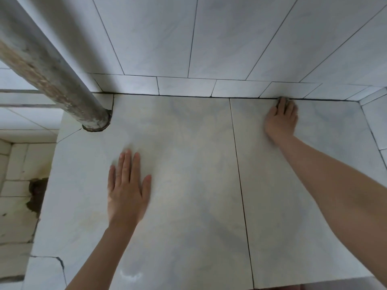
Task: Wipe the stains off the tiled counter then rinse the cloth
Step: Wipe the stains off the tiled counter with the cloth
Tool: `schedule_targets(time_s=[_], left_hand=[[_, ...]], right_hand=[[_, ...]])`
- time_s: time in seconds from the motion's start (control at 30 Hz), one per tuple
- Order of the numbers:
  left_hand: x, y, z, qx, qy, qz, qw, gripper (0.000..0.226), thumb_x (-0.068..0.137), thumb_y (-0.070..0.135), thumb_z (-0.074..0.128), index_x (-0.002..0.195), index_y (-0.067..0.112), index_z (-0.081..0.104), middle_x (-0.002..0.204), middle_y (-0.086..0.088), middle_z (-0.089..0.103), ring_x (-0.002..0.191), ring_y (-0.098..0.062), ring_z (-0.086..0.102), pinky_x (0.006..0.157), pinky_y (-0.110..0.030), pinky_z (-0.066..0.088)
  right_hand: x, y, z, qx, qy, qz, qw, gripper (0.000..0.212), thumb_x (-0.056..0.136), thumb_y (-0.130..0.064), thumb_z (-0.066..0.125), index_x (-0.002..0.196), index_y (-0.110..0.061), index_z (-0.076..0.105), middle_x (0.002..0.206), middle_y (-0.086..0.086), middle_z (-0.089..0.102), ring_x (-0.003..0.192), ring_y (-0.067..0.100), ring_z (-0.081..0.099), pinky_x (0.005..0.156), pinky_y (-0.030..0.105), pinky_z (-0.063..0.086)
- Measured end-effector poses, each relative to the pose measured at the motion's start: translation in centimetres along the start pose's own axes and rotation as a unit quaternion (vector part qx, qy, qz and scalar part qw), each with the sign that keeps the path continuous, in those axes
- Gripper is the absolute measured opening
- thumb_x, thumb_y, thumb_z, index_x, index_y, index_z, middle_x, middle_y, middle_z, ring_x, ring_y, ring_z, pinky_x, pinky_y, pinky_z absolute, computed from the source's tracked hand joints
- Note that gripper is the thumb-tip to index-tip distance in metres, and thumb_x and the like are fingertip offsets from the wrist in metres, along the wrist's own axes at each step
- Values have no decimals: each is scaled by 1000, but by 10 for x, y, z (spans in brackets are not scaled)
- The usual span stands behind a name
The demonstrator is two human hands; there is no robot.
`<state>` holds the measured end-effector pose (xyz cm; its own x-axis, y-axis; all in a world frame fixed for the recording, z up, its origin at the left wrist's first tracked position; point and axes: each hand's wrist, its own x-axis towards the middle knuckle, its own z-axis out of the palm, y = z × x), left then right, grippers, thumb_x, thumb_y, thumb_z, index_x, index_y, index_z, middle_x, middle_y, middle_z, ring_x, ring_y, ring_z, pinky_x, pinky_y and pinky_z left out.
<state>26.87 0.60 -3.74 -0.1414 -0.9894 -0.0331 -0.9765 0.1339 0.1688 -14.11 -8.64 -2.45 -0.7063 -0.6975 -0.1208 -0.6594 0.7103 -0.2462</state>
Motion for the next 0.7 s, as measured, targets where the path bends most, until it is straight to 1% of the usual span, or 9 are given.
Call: schedule_targets(time_s=[0.07, 0.13, 0.2, 0.27, 0.37, 0.53, 0.6, 0.7], left_hand=[[0, 0, 0, 3, -1, -2, 1000, 63, 94, 44, 19, 149, 12, 19, 156, -8, 15, 145, -16, 9, 118, -37, 6], [0, 0, 0, 3, 1, -3, 1000, 63, 94, 44, 19, 149, 12, 19, 156, -8, 16, 145, -16, 10, 118, -38, 6], [0, 1, -1, 2, 2, -3, 1000, 63, 94, 44, 19, 148, 11, 20, 156, -9, 17, 145, -17, 11, 118, -38, 7], [0, 1, -1, 1, 6, -2, 1000, 63, 94, 43, 19, 148, 11, 21, 156, -9, 17, 145, -17, 12, 118, -38, 8], [0, 0, -1, 0, 6, -1, 1000, 63, 95, 44, 19, 148, 10, 20, 156, -9, 17, 145, -17, 11, 118, -37, 6], [0, 0, -1, -1, 6, 3, 1000, 63, 95, 43, 20, 147, 9, 22, 155, -10, 19, 144, -17, 12, 118, -37, 6], [0, -1, -1, -11, 9, 7, 1000, 63, 95, 43, 22, 147, 9, 23, 155, -10, 20, 144, -17, 12, 118, -35, 5], [0, -3, -2, -27, 14, 12, 999, 62, 95, 43, 25, 147, 9, 26, 155, -8, 21, 144, -15, 12, 118, -34, 5]], right_hand=[[0, -21, 4, 25, 14, 64, 998, 51, 101, -24, 16, 150, -13, 5, 158, 11, 0, 145, 28, -4, 117, 39, -3], [-7, -47, 13, 34, 20, 94, 995, 52, 101, -24, 16, 149, -8, 3, 158, 11, -3, 145, 29, -7, 117, 38, -4], [-18, -72, 23, 39, 28, 90, 995, 55, 100, -23, 18, 149, -3, 3, 157, 14, -3, 145, 30, -7, 117, 38, -5], [-32, -91, 34, 34, 35, 67, 997, 58, 99, -24, 22, 148, 0, 3, 157, 17, -3, 144, 32, -6, 117, 39, -6], [-57, -115, 46, 11, 5, 8, 1000, 62, 100, -31, 25, 147, 1, 0, 156, 19, -6, 144, 34, -8, 117, 41, -6], [-117, -167, 69, -11, -37, -150, 988, 60, 100, -32, 22, 149, -5, -1, 156, 16, -8, 144, 32, -9, 117, 39, -7], [-136, -186, 75, -13, -53, -218, 974, 57, 100, -31, 21, 149, -11, -1, 157, 12, -7, 145, 29, -10, 117, 38, -7], [-156, -211, 83, -25, -83, -339, 937, 54, 101, -29, 21, 150, -18, 3, 158, 5, -6, 145, 23, -9, 118, 36, -5]])
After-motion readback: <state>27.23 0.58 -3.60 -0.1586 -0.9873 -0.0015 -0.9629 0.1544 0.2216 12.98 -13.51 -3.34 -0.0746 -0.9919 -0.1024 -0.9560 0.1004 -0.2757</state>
